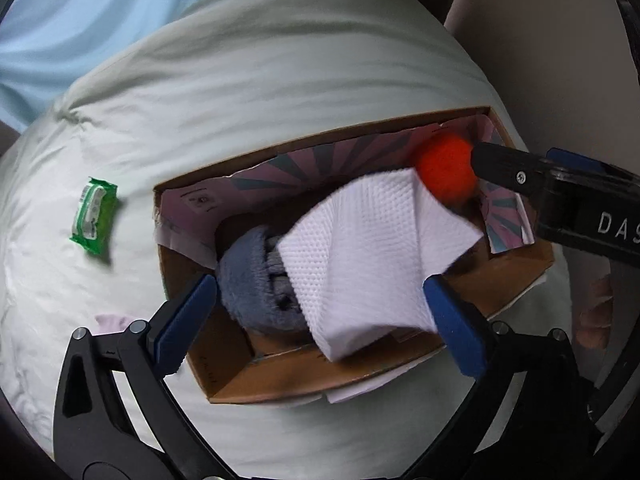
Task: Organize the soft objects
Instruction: 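Carry the white cloth and orange pompom into the box and open both tools, then lift both tools out of the box and move toward the green packet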
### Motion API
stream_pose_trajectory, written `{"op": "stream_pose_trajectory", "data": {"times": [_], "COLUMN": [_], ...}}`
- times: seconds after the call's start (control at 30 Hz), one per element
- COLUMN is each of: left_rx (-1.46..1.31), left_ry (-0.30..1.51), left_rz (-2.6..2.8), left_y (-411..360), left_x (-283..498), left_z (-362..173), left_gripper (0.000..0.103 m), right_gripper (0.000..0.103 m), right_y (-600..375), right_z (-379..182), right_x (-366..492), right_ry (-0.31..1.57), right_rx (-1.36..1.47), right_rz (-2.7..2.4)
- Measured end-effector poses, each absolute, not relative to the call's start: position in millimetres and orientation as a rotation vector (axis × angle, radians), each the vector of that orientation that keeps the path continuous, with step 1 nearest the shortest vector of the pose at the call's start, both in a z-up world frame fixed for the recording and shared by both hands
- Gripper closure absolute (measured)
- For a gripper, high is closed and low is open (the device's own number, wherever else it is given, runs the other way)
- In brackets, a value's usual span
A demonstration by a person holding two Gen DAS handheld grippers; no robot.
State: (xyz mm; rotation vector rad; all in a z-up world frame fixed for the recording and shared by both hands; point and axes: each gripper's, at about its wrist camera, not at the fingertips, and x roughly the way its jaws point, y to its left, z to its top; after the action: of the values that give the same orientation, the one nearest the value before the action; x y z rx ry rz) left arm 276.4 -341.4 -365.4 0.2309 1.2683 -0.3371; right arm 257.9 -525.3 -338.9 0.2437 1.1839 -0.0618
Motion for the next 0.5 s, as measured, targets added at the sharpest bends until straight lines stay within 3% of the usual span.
{"op": "stream_pose_trajectory", "data": {"times": [0.5], "left_rx": [0.202], "left_ry": [1.235], "left_rz": [-0.32], "left_y": [-313.8], "left_x": [255.7], "left_z": [-335.8], "left_gripper": [0.001], "right_gripper": [0.0], "right_y": [-519.9], "right_z": [-324.0], "right_x": [238.9], "right_ry": [1.146], "right_rx": [0.287], "right_rz": [-0.02]}}
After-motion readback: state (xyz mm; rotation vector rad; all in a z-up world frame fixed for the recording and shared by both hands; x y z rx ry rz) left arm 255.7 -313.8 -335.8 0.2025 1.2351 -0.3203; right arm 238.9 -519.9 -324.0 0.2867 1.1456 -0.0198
